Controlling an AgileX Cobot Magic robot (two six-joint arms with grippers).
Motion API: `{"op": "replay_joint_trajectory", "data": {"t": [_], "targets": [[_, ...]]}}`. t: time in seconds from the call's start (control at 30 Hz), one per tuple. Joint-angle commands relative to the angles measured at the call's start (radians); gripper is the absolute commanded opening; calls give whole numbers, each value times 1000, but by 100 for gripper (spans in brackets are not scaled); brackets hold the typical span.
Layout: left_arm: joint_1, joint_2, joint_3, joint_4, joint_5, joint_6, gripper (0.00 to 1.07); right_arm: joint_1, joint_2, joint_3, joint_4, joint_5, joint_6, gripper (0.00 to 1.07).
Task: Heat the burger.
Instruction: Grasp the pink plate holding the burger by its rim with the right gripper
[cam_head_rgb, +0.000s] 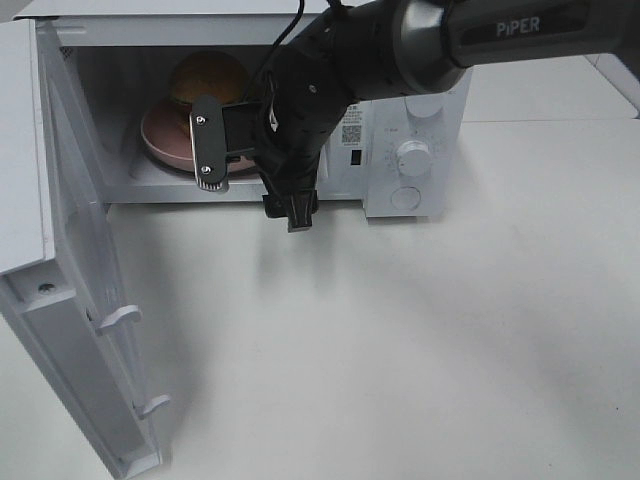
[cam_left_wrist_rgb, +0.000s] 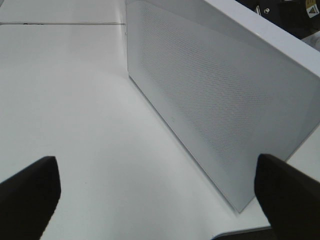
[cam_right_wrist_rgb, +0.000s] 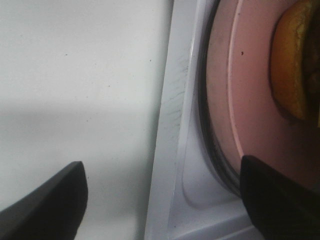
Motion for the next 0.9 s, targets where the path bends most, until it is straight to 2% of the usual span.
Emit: {"op": "replay_joint_trajectory", "data": {"t": [0.03, 0.47, 0.9], "targets": [[4, -18, 4, -9, -2, -4, 98, 1, 28, -44, -2, 6, 6, 79], [4, -18, 4, -9, -2, -4, 98, -1, 149, -201, -21, 6, 50, 76], [4, -18, 4, -8, -2, -5, 98, -13, 224, -286, -17, 1, 54, 76]]}}
